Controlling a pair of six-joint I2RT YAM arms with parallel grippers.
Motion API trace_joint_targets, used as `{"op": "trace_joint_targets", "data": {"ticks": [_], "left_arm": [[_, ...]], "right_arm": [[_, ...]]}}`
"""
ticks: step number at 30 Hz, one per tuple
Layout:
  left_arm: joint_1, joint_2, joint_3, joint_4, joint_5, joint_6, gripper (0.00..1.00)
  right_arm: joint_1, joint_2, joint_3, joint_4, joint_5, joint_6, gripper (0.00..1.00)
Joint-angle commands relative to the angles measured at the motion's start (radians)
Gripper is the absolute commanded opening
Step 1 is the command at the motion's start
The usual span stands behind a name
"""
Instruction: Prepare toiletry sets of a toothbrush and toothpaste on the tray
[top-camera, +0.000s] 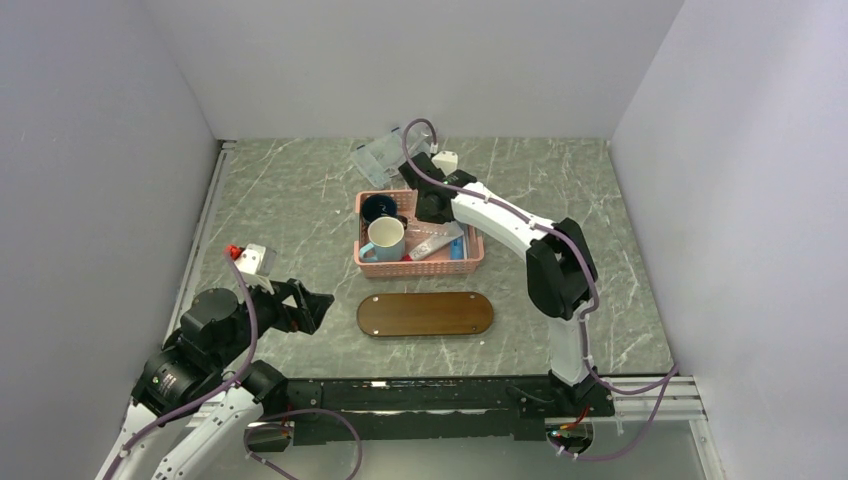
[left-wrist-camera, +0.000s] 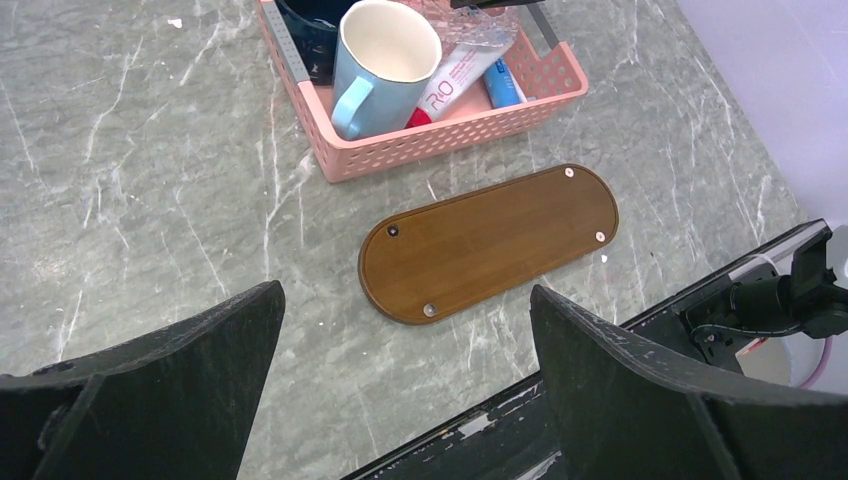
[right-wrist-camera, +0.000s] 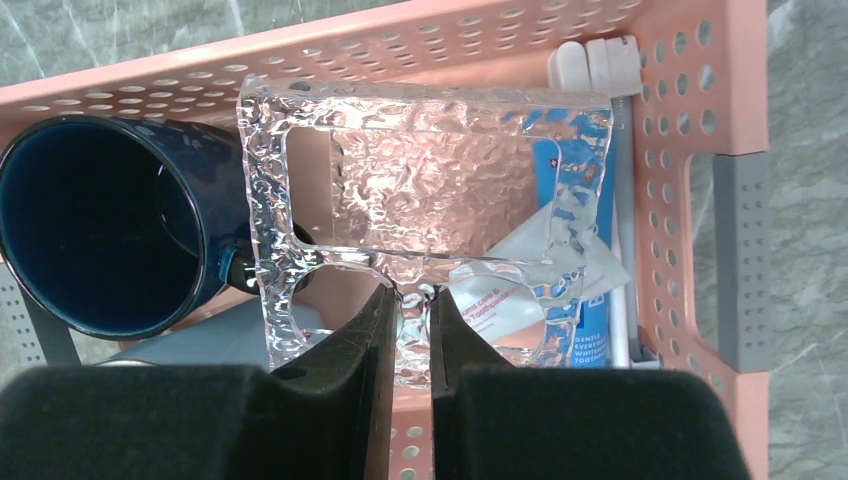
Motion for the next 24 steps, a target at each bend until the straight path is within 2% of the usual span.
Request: {"op": "trace_joint_targets", "data": {"ticks": [1, 16, 24], "left_arm": [[0.007, 0.012, 0.001, 0.042, 0.013, 0.014, 0.99], [0.009, 0.014, 0.001, 0.042, 0.011, 0.012, 0.99], [0.010, 0.021, 0.001, 0.040, 0.009, 0.009, 0.99]], "right_arm": [[-0.003, -0.083, -0.009, 0.022, 0.063, -0.026, 0.00], [-0.004, -0.156, -0.006, -0.001, 0.115, -0.100, 0.00], [-0.001, -0.257, -0.072, 0.035, 0.103, -0.182, 0.00]]}}
